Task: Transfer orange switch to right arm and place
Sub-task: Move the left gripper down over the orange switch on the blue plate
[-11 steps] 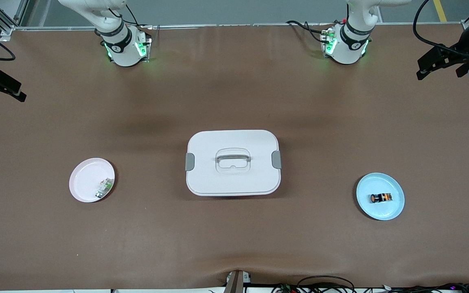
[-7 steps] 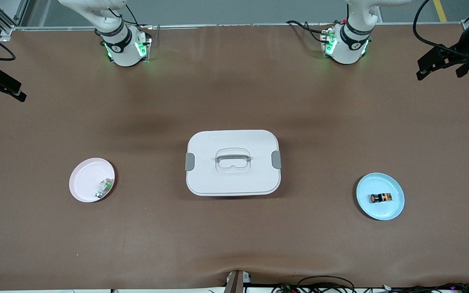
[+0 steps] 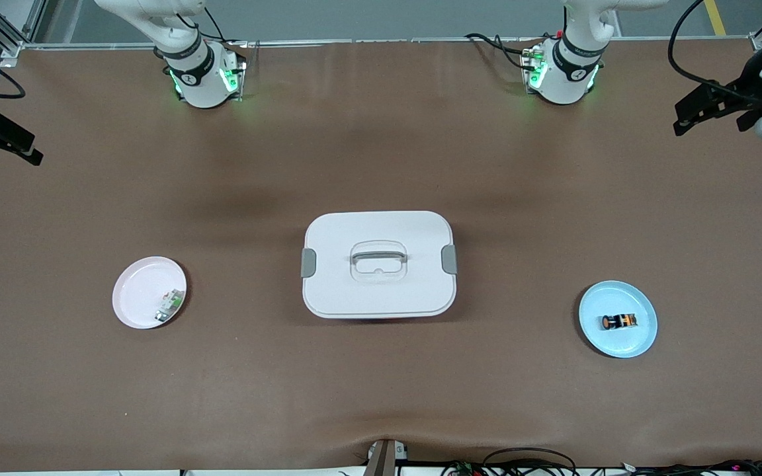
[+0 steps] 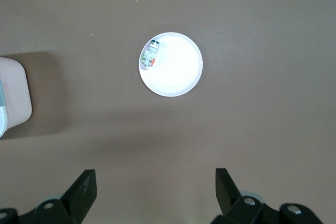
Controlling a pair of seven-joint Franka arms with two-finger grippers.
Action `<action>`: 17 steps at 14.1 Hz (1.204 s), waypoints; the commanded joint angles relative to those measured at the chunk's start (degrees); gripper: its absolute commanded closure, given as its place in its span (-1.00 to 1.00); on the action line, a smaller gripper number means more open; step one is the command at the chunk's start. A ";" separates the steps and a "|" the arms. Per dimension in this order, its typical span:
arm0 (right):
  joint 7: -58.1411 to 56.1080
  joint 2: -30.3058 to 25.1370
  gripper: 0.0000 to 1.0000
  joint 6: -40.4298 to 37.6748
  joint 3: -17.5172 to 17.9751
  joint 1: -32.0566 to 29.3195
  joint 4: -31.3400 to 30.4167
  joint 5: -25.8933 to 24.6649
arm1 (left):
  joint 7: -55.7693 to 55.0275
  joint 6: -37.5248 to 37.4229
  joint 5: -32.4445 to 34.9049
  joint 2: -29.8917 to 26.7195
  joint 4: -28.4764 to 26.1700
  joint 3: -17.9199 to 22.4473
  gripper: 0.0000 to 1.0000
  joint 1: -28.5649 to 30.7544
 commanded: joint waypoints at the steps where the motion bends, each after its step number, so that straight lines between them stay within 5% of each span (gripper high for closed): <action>1: -0.68 0.76 -1.00 -1.04 0.74 -0.78 1.61 -0.53 | 0.63 3.12 -0.37 3.54 0.69 0.13 -1.00 -0.05; 8: -0.68 1.29 -1.00 -1.04 0.92 -0.87 1.61 -0.53 | 0.63 17.79 3.21 12.15 -3.88 0.13 -1.00 -0.14; 12: -0.68 1.29 -1.00 -1.12 0.92 -0.78 1.61 -0.53 | 0.63 33.34 4.90 13.47 -11.70 0.13 -1.00 0.65; 17: -0.68 1.29 -1.00 -1.12 0.92 -0.87 1.70 -0.53 | 0.71 43.01 5.07 22.34 -11.36 0.13 -1.00 2.93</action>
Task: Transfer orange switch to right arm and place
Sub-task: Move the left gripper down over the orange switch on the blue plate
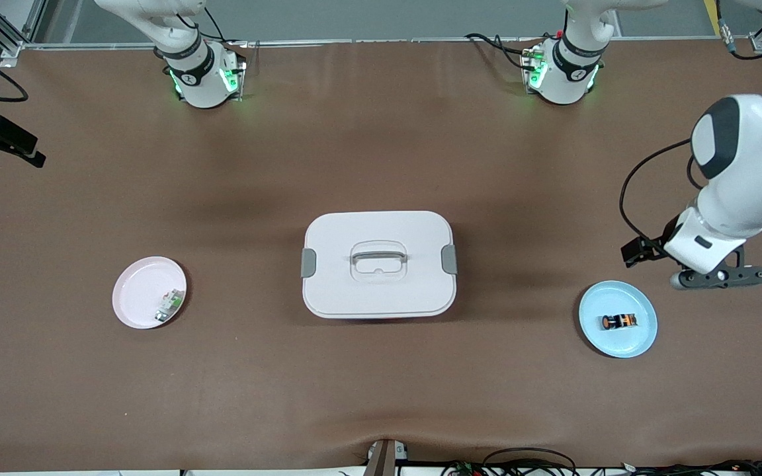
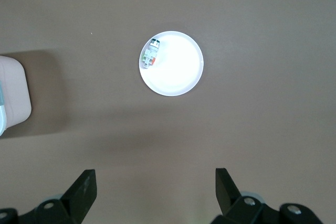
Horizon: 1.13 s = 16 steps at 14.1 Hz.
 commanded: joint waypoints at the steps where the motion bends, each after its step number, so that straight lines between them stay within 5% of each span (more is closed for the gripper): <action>1: -0.67 0.77 -1.00 -0.99 0.76 -0.87 1.60 -0.53 | 1.14 6.70 1.32 5.63 0.61 0.09 -1.00 1.20; 8: -0.67 0.77 -1.00 -0.99 0.76 -0.87 1.60 -0.53 | 2.55 22.79 0.54 16.89 1.13 0.00 -1.00 3.49; 16: -0.67 0.77 -1.00 -0.99 0.76 -0.78 1.60 -0.53 | 2.99 27.02 0.54 24.72 6.41 -0.26 -1.00 4.20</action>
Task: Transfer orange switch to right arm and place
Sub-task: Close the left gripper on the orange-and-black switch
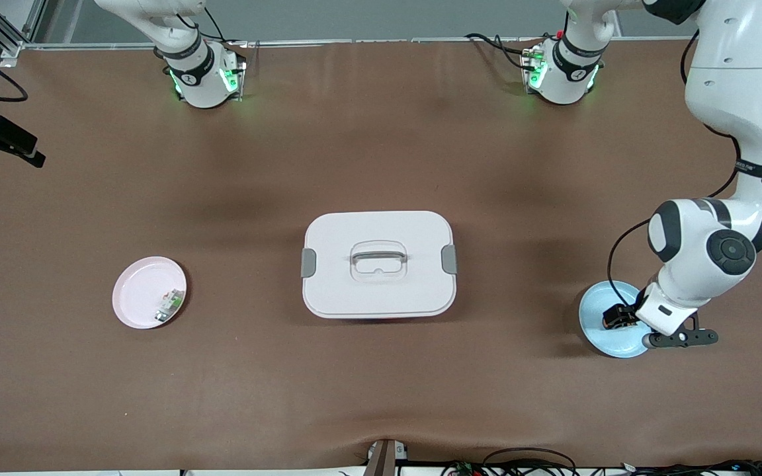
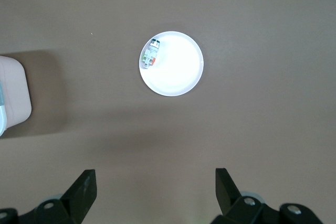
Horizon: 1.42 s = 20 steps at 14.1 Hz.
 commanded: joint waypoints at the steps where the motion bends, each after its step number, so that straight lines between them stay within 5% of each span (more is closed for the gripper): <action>1: -0.67 0.73 -1.00 -0.96 0.75 -0.78 1.50 -0.53 | 0.74 2.77 0.25 3.01 1.78 -0.16 -1.00 -0.03; 12: -0.67 0.73 -1.00 -0.96 0.75 -0.87 1.50 -0.53 | 0.74 6.04 0.86 4.95 2.48 -0.07 -1.00 0.41; 20: -0.67 0.73 -1.00 -0.96 0.75 -0.78 1.50 -0.53 | 0.39 -0.55 0.77 3.81 2.22 0.10 -1.00 0.32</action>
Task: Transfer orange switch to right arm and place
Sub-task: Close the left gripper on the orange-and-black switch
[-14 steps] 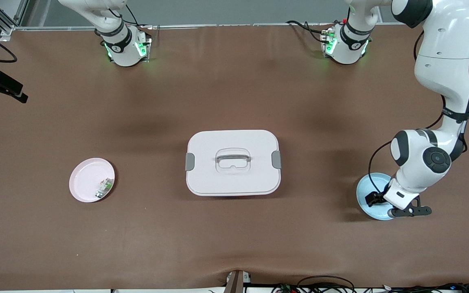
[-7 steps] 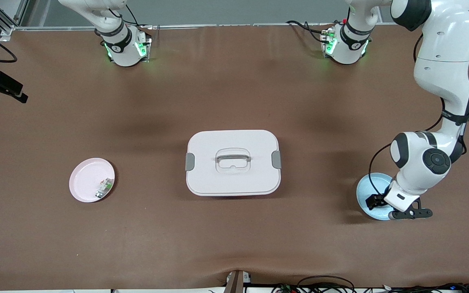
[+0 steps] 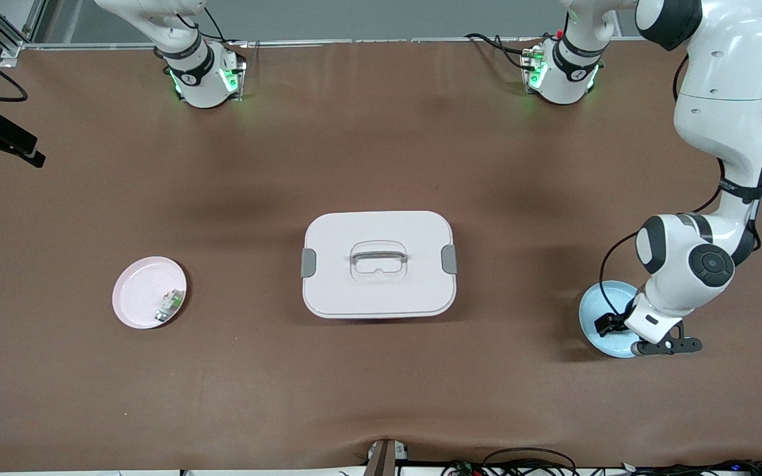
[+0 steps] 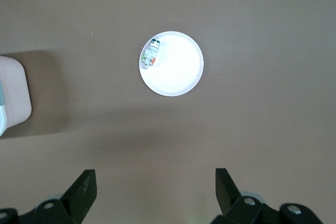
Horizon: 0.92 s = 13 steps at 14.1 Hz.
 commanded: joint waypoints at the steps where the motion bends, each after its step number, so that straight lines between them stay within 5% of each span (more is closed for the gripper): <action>1: -0.67 0.72 -1.00 -0.95 0.74 -0.78 1.49 -0.53 | 0.35 -2.97 0.77 -1.11 0.03 0.11 -1.00 0.15; 13: -0.67 0.72 -1.00 -0.95 0.74 -0.78 1.49 -0.53 | 0.18 -4.91 0.86 -1.28 0.21 0.29 -1.00 0.86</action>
